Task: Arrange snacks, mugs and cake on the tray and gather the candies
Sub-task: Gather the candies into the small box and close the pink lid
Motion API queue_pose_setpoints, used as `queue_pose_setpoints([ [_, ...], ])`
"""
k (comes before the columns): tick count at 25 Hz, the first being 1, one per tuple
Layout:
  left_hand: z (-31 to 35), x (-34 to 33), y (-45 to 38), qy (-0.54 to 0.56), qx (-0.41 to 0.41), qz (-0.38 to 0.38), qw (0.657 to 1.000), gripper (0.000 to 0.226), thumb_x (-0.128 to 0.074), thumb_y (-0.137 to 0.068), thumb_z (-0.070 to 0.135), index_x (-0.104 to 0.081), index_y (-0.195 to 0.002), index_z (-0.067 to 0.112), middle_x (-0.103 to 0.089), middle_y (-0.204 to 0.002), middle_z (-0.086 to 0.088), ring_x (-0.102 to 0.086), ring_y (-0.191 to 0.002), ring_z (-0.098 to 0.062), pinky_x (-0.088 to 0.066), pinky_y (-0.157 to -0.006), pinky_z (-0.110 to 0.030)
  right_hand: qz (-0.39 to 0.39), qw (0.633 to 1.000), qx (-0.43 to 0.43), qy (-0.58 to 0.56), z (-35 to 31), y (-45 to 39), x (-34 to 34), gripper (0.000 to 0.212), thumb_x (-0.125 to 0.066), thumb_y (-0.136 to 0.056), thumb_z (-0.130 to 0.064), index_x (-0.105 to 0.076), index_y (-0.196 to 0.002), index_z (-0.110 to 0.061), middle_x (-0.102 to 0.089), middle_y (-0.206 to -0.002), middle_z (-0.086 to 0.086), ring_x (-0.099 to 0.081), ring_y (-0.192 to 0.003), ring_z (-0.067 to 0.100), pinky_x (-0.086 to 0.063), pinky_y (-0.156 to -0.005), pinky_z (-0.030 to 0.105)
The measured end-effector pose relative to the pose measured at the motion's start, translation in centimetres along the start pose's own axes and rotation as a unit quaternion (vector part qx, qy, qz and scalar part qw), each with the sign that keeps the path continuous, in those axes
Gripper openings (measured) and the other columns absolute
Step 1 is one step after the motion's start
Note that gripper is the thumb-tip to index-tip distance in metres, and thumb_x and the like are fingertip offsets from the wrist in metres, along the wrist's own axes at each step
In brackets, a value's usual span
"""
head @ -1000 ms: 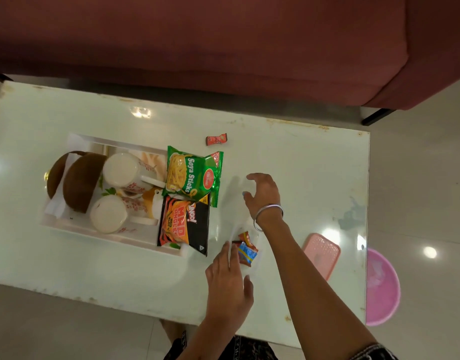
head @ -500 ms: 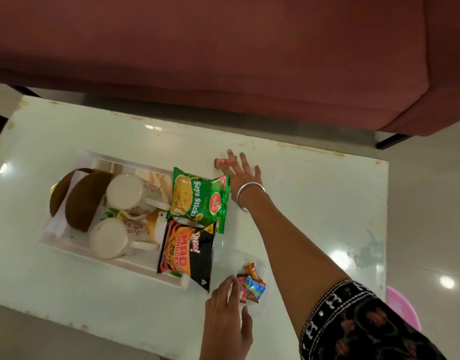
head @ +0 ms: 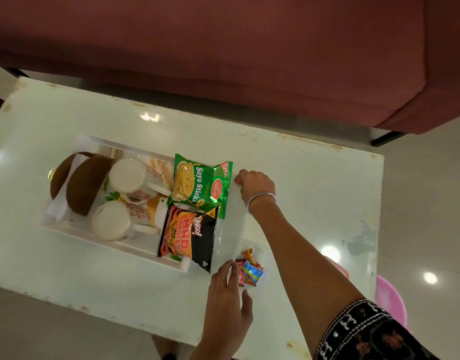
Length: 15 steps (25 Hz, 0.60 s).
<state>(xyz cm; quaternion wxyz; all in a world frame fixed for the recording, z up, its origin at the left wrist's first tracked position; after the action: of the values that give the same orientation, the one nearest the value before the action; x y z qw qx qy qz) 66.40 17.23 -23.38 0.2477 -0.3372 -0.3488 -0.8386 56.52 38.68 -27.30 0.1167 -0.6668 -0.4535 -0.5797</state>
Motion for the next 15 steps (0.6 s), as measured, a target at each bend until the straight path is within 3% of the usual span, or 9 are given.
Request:
queue_pose_setpoints([
  [2, 0.1, 0.0, 0.3, 0.010, 0.002, 0.005, 1.000, 0.059, -0.048, -0.091, 0.029, -0.021, -0.144, 0.022, -0.027, -0.149, 0.007, -0.025, -0.133, -0.003, -0.026, -0.102, -0.009, 0.006, 0.996, -0.072, -0.059, 0.8, 1.4, 0.8, 0.020, -0.052, -0.088, -0.014, -0.060, -0.106, -0.014, -0.067, -0.102, 0.014, -0.061, -0.093, 0.034, -0.049, -0.077, 0.034],
  [4, -0.1, 0.1, 0.6, 0.023, 0.006, 0.002, 1.000, 0.058, -0.048, -0.091, 0.028, -0.024, -0.143, 0.021, -0.029, -0.148, 0.005, -0.026, -0.134, -0.005, -0.023, -0.104, -0.011, 0.056, 0.969, -0.156, -0.184, 1.6, 4.1, 1.7, 0.013, -0.060, -0.083, -0.021, -0.065, -0.095, -0.020, -0.072, -0.089, 0.010, -0.065, -0.084, 0.029, -0.051, -0.075, 0.031],
  [8, 0.0, 0.5, 0.8, 0.066, 0.018, -0.009, 0.998, 0.057, -0.049, -0.090, 0.018, -0.025, -0.143, 0.017, -0.032, -0.148, 0.001, -0.030, -0.136, -0.011, -0.023, -0.109, -0.017, 0.127, 0.916, -0.223, -0.309, 1.8, 12.7, 1.8, 0.011, -0.061, -0.084, -0.027, -0.070, -0.090, -0.027, -0.071, -0.066, -0.003, -0.062, -0.062, 0.013, -0.051, -0.070, 0.026],
  [12, 0.1, 0.9, 1.1, 0.123, 0.020, -0.004, 0.992, 0.057, -0.048, -0.088, 0.004, -0.029, -0.141, 0.012, -0.042, -0.144, -0.004, -0.039, -0.132, -0.014, -0.022, -0.102, -0.011, 0.070, 0.909, -0.260, -0.317, 0.7, 18.3, -0.3, 0.016, -0.061, -0.085, -0.027, -0.071, -0.097, -0.026, -0.076, -0.080, 0.003, -0.069, -0.074, 0.017, -0.053, -0.074, 0.026],
  [15, 0.0, 0.9, 0.9, 0.149, 0.042, -0.009, 0.988, 0.055, -0.047, -0.089, 0.002, -0.030, -0.141, 0.011, -0.044, -0.143, -0.005, -0.041, -0.132, -0.017, -0.027, -0.106, -0.018, 0.033, 0.900, -0.265, -0.344, -0.1, 19.7, -1.6, 0.019, -0.062, -0.085, -0.024, -0.070, -0.102, -0.019, -0.075, -0.092, 0.006, -0.069, -0.082, 0.017, -0.052, -0.078, 0.023],
])
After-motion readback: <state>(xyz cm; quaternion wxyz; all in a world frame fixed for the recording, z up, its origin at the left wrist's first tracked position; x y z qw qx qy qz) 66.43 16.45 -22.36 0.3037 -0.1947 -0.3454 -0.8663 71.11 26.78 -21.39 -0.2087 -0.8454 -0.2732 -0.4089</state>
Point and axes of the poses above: each hand's wrist, its own y-axis away from the middle knuckle, its own x-axis out of the back of the hand, z = x × y, the point moved 2 cm from there along -y, towards the middle knuckle
